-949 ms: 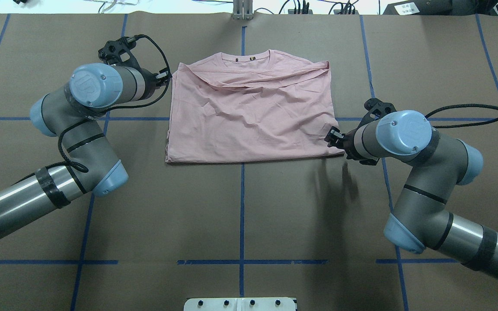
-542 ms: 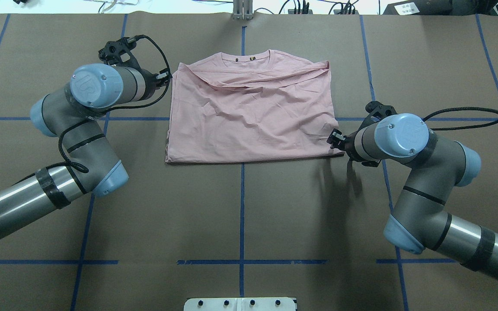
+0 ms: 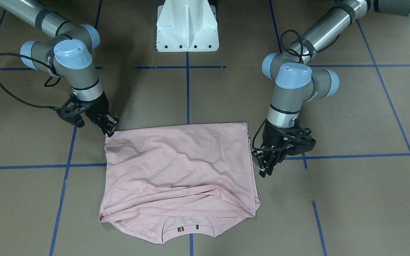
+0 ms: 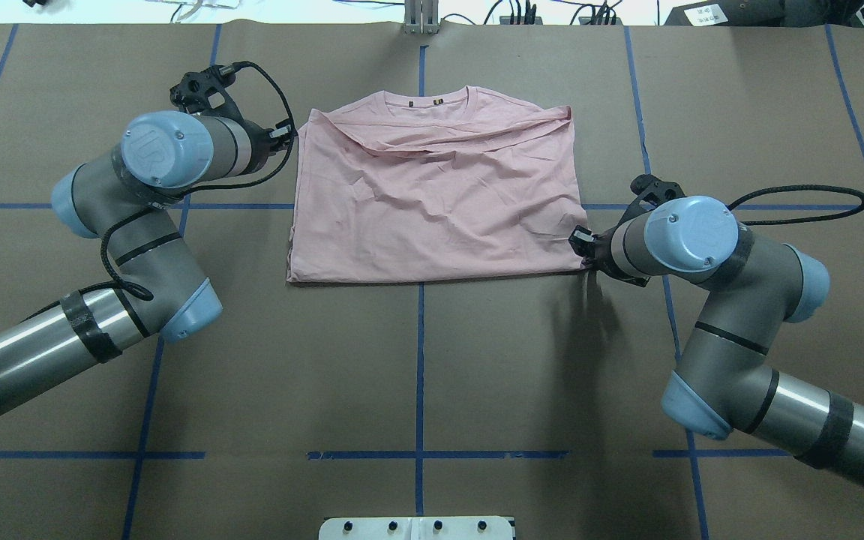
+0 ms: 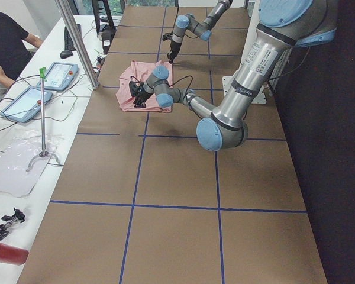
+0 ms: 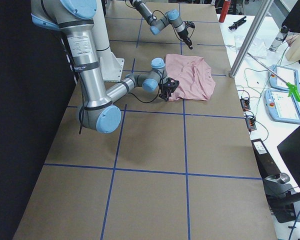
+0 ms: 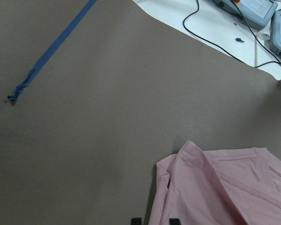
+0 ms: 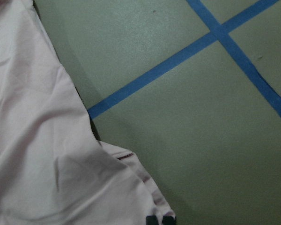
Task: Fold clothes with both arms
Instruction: 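Drag the shirt corner toward the robot with the right gripper while the left approaches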
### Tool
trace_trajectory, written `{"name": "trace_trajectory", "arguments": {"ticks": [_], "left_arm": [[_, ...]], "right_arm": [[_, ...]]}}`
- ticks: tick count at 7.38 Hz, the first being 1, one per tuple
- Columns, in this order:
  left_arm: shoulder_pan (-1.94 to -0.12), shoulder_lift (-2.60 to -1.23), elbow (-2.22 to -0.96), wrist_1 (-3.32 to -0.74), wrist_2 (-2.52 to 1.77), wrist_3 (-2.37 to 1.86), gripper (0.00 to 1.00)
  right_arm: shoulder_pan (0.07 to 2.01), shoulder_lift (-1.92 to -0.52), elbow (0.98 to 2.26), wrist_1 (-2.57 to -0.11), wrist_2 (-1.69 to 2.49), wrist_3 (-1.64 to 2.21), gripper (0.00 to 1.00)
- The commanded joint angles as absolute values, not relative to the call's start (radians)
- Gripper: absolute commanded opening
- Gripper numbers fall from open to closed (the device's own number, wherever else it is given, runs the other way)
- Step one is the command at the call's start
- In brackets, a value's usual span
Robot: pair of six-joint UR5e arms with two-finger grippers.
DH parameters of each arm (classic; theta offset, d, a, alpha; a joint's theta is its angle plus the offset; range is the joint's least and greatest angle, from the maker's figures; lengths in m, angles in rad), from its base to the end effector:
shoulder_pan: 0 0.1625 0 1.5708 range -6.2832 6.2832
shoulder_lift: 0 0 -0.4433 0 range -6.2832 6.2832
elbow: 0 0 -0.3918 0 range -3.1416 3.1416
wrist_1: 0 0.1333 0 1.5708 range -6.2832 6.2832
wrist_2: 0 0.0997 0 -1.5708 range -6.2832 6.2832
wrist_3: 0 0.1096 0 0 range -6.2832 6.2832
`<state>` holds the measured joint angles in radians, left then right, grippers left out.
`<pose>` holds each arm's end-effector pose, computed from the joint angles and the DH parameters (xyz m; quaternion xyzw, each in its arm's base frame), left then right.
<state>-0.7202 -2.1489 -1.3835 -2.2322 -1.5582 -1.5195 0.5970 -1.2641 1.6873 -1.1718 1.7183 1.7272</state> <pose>0.4742 -0.5953 0.3522 0.1940 0.4632 -0.2868 0.8158 -0.4621 -0.4558 0.4250 0.0212 -0.4037 0.3089 0.8609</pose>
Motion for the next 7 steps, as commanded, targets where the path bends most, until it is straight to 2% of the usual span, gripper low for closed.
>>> {"name": "trace_trajectory", "arguments": {"ticks": [1, 2, 3, 5, 7], "left_arm": [[-0.719, -2.148, -1.382, -2.232, -1.557, -1.519, 0.32], [-0.721, -2.148, -1.382, -2.232, -1.559, -1.519, 0.32], [-0.721, -2.149, -1.387, -2.232, -1.56, -1.52, 0.32], [-0.709, -2.123, -1.452, -2.23, -1.566, -1.532, 0.32], [-0.704, -2.112, -1.495, -2.23, -1.644, -1.578, 0.32]], "right_arm": [[0.6, -1.269, 1.696, -1.172, 1.723, 1.72, 0.0], [0.603, -1.282, 1.741, -1.175, 1.73, 1.723, 0.0], [0.594, -1.352, 1.834, -1.175, 1.739, 1.723, 0.0], [0.493, -1.55, 2.109, -1.178, 1.846, 1.73, 0.0], [0.38, -1.606, 2.254, -1.251, 2.07, 1.779, 0.0]]}}
